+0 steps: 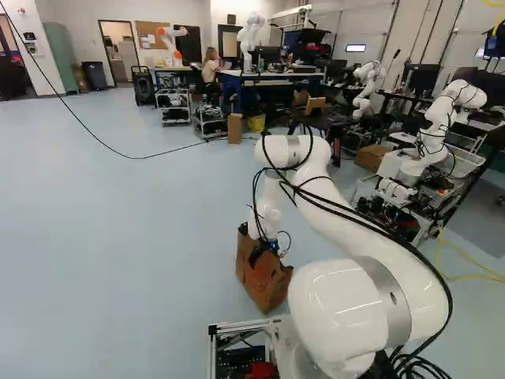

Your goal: Pick up the grocery bag from the ground

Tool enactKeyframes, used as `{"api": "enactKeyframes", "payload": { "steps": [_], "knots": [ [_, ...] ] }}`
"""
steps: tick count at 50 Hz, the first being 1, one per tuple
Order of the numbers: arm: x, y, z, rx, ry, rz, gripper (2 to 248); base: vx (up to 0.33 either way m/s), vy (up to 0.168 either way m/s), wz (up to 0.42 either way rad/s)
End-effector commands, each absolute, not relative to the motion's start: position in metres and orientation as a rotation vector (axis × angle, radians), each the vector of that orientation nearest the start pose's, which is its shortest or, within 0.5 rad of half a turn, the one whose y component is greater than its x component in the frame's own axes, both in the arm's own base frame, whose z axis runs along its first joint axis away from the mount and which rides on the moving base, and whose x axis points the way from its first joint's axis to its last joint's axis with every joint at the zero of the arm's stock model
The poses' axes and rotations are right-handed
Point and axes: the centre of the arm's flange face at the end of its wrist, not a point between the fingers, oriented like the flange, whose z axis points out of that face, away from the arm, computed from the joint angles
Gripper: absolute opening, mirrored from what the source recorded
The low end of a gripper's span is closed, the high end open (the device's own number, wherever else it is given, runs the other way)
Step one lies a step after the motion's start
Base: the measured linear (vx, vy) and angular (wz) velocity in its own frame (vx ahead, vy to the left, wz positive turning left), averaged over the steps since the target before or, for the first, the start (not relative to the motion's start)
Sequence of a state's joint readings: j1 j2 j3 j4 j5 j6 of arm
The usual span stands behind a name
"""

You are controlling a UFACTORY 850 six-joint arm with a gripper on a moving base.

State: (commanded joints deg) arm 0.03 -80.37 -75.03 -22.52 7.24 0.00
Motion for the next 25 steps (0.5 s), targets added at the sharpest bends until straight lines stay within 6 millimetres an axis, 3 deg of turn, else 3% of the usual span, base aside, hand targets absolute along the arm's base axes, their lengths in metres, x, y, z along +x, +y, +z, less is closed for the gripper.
{"api": "enactKeyframes", "payload": {
  "steps": [4,5,9,10,14,15,20,21,25],
  "knots": [
    [0.4963,0.0046,-0.0988,-3.039,-0.602,-0.05,201,0.0,0.0,0.0],
    [0.4963,0.0046,-0.0988,-3.039,-0.602,-0.05,162,0.0,0.0,0.0],
    [0.4963,0.0046,-0.0988,-3.039,-0.602,-0.05,162,0.0,0.0,0.0],
    [0.4963,0.0046,-0.0988,-3.039,-0.602,-0.05,124,0.0,0.0,0.0],
    [0.4963,0.0046,-0.0988,-3.039,-0.602,-0.05,124,0.0,0.0,0.0],
    [0.4963,0.0046,-0.0988,-3.039,-0.602,-0.05,84,0.0,0.0,0.0],
    [0.4962,0.0046,-0.0953,-3.039,-0.602,-0.052,84,0.0,0.0,0.0],
    [0.4961,0.0046,-0.0941,-3.039,-0.602,-0.052,45,0.0,0.0,0.0],
    [0.4959,0.0046,-0.089,-3.04,-0.603,-0.054,45,0.0,0.0,0.0]
  ]
}}
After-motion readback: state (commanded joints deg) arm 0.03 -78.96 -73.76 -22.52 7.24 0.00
